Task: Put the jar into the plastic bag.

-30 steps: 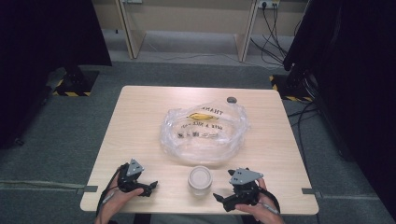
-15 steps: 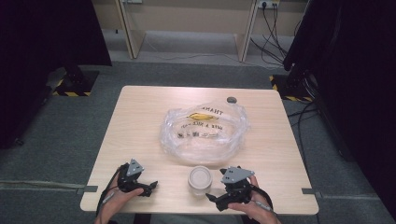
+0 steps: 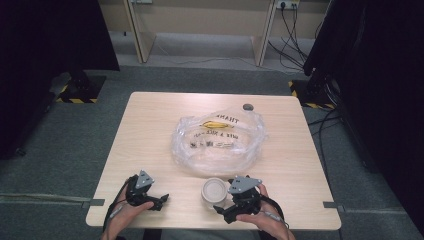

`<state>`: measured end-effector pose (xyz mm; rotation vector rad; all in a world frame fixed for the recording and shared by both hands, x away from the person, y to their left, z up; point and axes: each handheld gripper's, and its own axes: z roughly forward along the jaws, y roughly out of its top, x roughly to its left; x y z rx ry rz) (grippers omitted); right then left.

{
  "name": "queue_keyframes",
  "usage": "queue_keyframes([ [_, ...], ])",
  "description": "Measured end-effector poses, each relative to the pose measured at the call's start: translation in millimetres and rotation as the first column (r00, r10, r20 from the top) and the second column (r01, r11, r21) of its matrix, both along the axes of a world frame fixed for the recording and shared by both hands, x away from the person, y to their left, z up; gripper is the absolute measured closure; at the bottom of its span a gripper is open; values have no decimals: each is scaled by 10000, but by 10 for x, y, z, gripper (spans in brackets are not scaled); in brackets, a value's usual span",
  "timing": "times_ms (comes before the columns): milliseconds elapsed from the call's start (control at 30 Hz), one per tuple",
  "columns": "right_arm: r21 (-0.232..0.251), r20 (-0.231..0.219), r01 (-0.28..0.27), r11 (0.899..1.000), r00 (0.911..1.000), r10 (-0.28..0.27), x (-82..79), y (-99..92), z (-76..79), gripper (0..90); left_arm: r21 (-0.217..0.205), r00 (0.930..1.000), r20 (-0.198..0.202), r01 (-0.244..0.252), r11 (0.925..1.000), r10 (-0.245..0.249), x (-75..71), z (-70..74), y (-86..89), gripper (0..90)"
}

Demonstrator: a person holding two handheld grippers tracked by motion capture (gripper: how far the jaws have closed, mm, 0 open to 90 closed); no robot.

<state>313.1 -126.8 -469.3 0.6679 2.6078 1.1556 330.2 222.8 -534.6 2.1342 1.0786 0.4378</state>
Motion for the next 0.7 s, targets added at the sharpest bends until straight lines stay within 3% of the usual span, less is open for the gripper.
queue_keyframes([
  [700, -467, -222, -163, 9988, 9996, 153, 145, 317, -109, 41, -2, 10000, 1, -1, 10000, 1, 0, 0, 0, 0],
])
